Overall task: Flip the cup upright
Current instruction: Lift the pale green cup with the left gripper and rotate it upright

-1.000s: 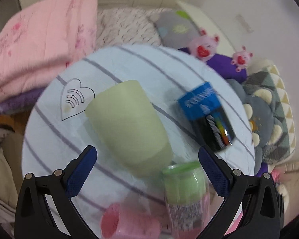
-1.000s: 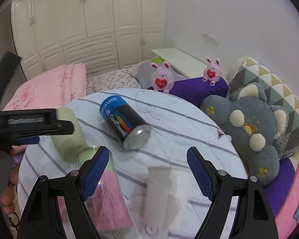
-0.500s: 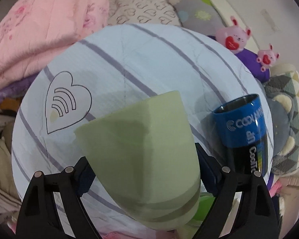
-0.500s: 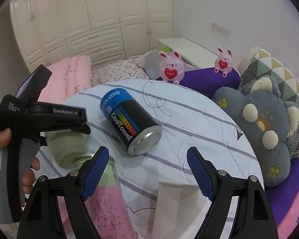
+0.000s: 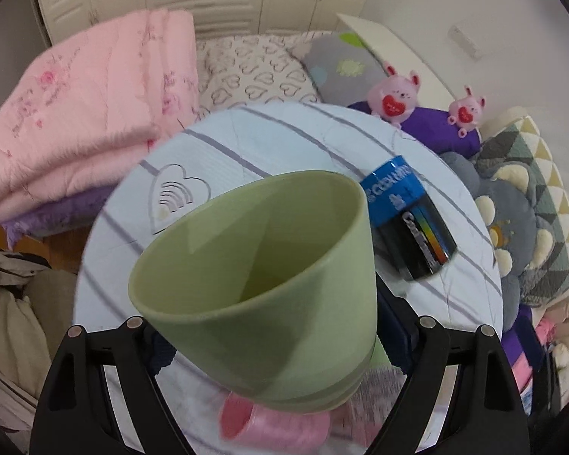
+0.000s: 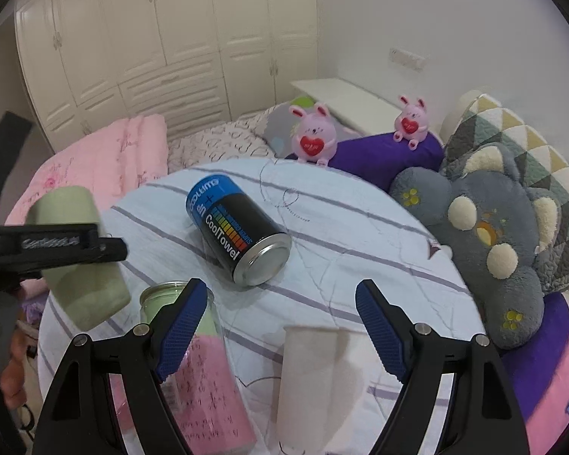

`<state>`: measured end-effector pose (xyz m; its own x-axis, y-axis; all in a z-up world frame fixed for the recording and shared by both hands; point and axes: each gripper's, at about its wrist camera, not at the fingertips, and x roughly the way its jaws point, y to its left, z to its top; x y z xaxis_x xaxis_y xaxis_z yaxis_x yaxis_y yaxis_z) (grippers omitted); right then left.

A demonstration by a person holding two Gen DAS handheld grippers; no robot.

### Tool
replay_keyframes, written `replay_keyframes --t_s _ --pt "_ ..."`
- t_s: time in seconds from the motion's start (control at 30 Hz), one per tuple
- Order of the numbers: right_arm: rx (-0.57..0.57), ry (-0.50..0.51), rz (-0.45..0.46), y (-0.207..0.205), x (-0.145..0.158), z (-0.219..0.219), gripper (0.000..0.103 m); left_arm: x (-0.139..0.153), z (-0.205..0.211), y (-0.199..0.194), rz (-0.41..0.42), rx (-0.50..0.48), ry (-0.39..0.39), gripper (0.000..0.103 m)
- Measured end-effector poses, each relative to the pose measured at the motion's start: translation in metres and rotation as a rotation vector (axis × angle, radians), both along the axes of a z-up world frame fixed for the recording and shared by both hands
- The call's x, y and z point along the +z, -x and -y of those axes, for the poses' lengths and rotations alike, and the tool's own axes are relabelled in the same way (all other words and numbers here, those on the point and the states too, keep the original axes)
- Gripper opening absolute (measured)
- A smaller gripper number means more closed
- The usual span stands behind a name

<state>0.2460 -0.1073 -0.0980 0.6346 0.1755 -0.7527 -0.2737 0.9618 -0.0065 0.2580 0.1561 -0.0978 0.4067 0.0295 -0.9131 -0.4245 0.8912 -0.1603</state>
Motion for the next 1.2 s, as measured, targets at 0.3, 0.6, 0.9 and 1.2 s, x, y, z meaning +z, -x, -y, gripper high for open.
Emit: replay_keyframes --t_s 0.3,0.6,0.9,1.2 --pt "-0.021 -0.007 0.071 0.050 0.033 0.013 0.082 0.050 0.029 0.071 0.078 -0.057 -0.064 0.087" --pt "-0.029 -0.039 0.030 0.101 0.034 0.046 0.082 0.053 0.079 0.128 0.068 -0.241 -0.121 0.087" --pt "-0.053 -0.031 -0.058 0.140 0.006 0.077 0.082 0.019 0.133 0.151 -0.053 -0.419 -0.151 0.087" --pt "-0.099 0.024 -0.115 0.145 -0.027 0.097 0.082 -0.044 0.166 0.139 -0.228 -0.518 -0.137 0.087"
